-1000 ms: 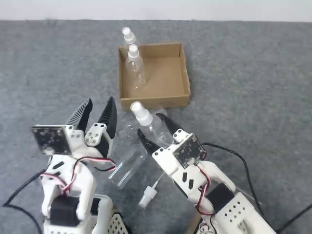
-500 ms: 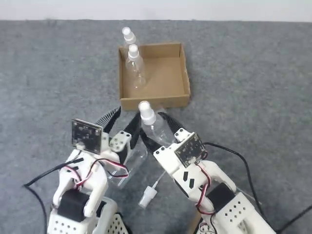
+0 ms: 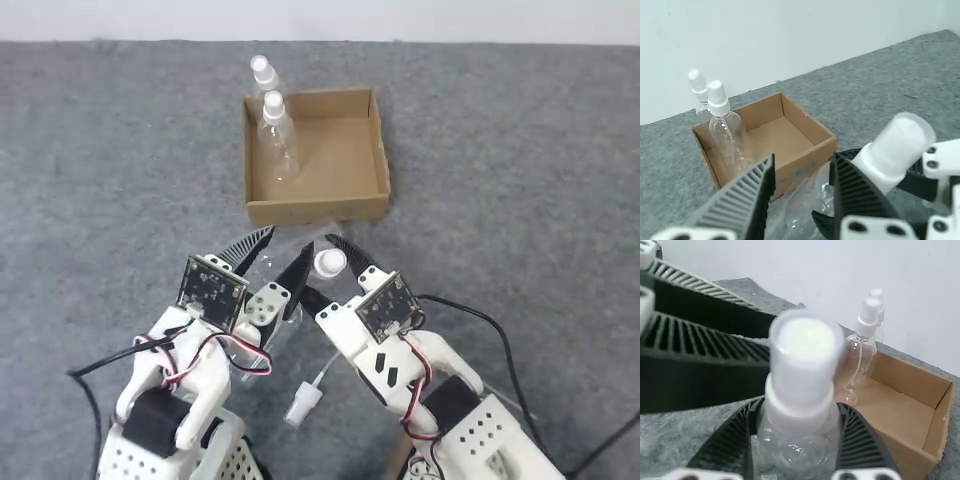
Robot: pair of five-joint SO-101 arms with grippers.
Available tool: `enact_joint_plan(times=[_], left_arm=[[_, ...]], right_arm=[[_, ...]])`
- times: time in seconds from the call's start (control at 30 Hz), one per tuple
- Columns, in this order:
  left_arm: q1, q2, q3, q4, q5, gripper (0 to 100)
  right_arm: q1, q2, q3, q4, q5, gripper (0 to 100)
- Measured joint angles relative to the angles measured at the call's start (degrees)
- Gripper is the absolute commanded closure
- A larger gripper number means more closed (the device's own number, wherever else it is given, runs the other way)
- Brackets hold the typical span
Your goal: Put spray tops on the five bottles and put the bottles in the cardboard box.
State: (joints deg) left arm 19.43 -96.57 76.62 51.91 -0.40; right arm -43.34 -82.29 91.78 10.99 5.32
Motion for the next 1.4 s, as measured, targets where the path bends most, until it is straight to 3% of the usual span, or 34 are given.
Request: enact_joint_plan(times=[0.2,0.4,1.0,1.2,1.4], left_arm=[[-1.5,0.0,0.1,0.0,0.0,83],[-7.2,0.2,0.1,0.0,0.0,83],[-31.0,0.2,0.1,5.5,0.0,83],[-35.6,0.8,4.7,5.6,0.0,83],[-36.1,0.7,6.0,5.6,0.0,97]], right_arm=[[0.4,0.0,0.0,1.1,0.0,96.5],[4.2,0.0,0.0,2.5,0.0,96.5],[6.2,0.0,1.1,2.5,0.0,96.5],[6.3,0.0,1.1,2.5,0.0,96.5],[6.3,0.0,1.1,2.5,0.0,96.5]])
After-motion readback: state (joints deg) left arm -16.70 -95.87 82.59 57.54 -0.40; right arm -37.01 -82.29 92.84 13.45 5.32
